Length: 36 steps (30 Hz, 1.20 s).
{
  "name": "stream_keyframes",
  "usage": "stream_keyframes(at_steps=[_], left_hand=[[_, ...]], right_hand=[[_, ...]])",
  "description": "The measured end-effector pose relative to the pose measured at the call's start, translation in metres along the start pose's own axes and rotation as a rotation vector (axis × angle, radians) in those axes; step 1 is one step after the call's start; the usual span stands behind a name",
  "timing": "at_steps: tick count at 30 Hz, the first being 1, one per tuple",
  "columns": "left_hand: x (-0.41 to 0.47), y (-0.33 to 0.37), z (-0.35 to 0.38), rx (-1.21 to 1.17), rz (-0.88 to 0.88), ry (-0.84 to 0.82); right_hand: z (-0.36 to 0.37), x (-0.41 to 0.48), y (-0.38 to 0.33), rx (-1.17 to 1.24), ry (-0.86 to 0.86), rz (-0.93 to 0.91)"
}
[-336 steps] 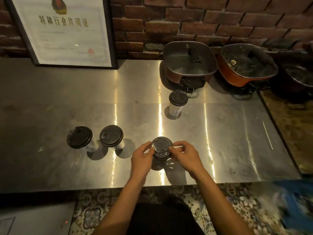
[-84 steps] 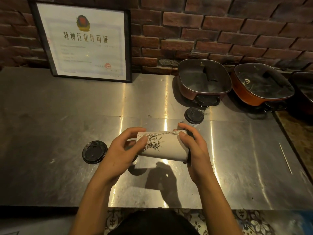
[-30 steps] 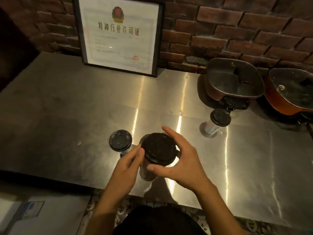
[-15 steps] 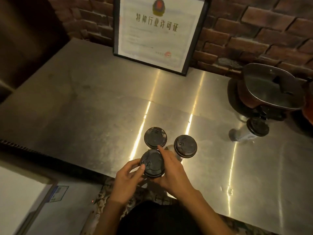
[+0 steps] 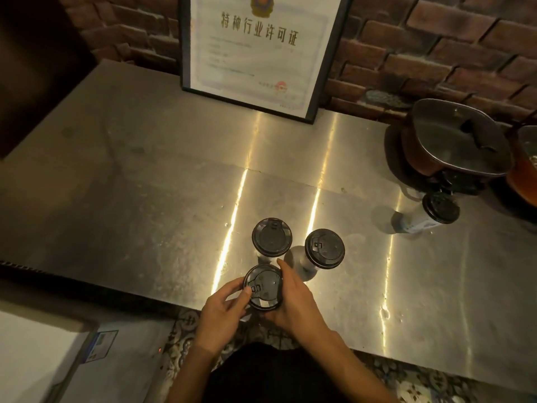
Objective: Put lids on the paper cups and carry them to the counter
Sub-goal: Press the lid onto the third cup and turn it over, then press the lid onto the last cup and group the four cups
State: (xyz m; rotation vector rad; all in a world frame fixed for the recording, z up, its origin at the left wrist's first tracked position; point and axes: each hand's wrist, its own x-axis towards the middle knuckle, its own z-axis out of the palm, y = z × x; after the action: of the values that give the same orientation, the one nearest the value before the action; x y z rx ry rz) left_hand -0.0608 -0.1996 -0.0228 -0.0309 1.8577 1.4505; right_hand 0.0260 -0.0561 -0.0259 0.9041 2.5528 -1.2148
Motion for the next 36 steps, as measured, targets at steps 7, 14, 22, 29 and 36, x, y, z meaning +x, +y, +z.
stream_keyframes(at_steps=[7,14,22,29,36], left_hand=[[0.001,0.014,-0.006,0.127,0.038,0.037],[-0.015,0.076,0.020,0.141,0.330,0.216],[-0.034,0.138,0.166,0.191,0.542,-0.007],[0.007,0.152,0.332,0.152,0.425,-0.198],[0.063,0.140,0.437,0.306,0.106,-0.225]], right_hand=[[-0.019,-0.010,0.008,-0.021,-0.098,0.106],[-0.093,-0.050,0.029,0.040,-0.019,0.088],[-0.219,-0.056,0.093,0.200,0.406,-0.010],[-0.312,-0.007,0.189,0.313,0.678,0.032],[-0.344,0.048,0.259,0.479,0.483,0.266]])
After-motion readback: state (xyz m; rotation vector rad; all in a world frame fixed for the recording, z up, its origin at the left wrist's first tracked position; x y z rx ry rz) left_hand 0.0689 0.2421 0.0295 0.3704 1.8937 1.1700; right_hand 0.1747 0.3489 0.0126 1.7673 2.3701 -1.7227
